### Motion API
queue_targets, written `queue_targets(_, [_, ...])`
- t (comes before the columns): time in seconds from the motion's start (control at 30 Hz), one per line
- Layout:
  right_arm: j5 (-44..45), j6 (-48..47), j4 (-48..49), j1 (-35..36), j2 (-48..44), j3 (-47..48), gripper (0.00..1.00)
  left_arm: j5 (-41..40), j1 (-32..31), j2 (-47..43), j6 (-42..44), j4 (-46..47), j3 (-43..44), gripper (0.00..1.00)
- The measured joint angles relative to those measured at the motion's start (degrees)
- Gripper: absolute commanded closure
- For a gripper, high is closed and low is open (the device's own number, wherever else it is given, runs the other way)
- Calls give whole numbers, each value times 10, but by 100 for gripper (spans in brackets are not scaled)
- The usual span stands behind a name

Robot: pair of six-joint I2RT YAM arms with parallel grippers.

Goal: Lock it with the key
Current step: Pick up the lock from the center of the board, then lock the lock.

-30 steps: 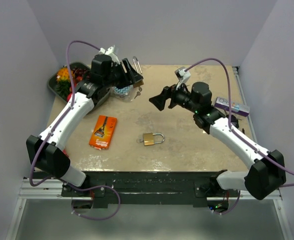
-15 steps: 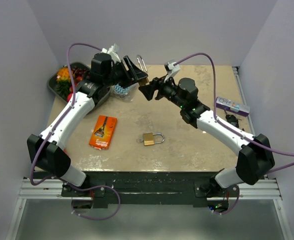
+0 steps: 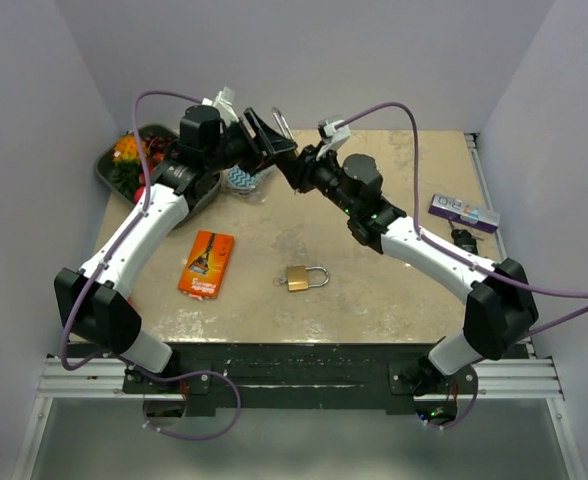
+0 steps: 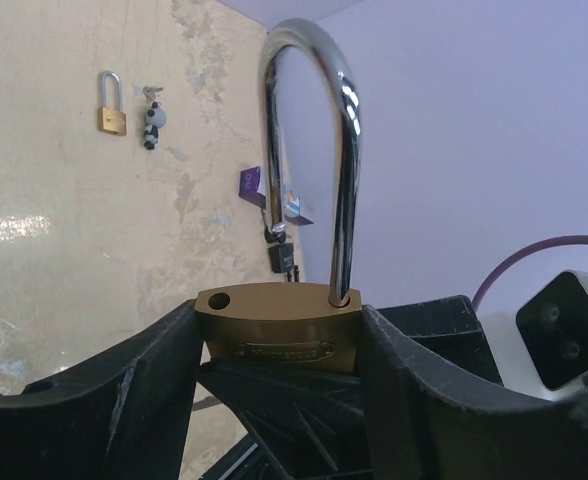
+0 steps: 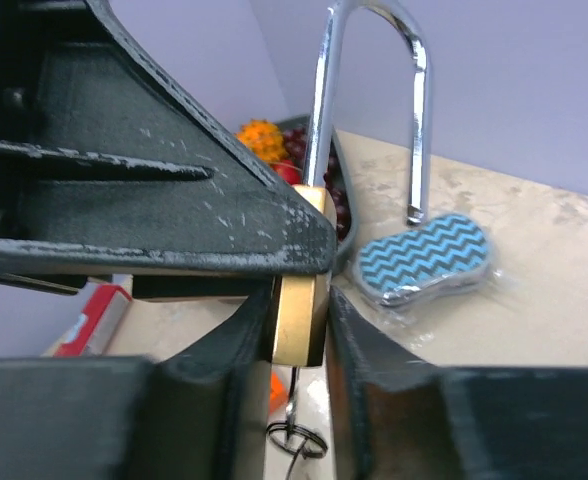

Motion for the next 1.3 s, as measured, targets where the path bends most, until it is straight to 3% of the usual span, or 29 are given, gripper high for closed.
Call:
queue_targets(0.07, [10, -7, -4, 1, 0, 2, 98, 1, 0, 0, -8, 9, -6, 100])
queue_targets(0.17, [17, -19, -10, 3, 3, 4, 100, -2, 2, 0, -13, 15, -14, 100])
queue_targets(0.27, [17, -22, -24, 3, 7, 12, 100, 0, 4, -1, -17, 21, -23, 67])
queue_targets(0.3, [16, -22, -28, 3, 7, 13, 100, 0, 4, -1, -19, 24, -25, 51])
queue_targets(0.37, [14, -26, -40, 3, 7, 18, 100, 5, 7, -2, -21, 32, -32, 28])
queue_targets(0.4, [13, -28, -44, 3, 7, 20, 100, 8, 9, -3, -20, 37, -35, 11])
queue_targets(0.47, [2, -30, -55, 1, 6, 23, 100, 21, 16, -7, -12, 42, -41, 1])
queue_targets(0.73, [-161, -12, -116, -83, -33, 7, 100, 164, 123, -79, 87, 132, -136, 1])
queue_targets(0.83, [-241, -11, -137, -129, -61, -7, 100, 259, 177, -91, 178, 161, -160, 1])
queue_targets(0.87, [-275, -14, -145, -144, -70, -10, 100, 290, 189, -91, 232, 153, -158, 6])
queue_targets(1.07, [-423, -56, -222, -148, -92, -10, 100, 417, 193, -74, 670, -82, -106, 19])
queue_targets(1.17, [-469, -80, -266, -142, -99, -10, 100, 443, 170, -71, 798, -169, -102, 23])
queue_targets(1.3, [-505, -125, -324, -141, -108, -10, 100, 458, 129, -73, 884, -223, -102, 31])
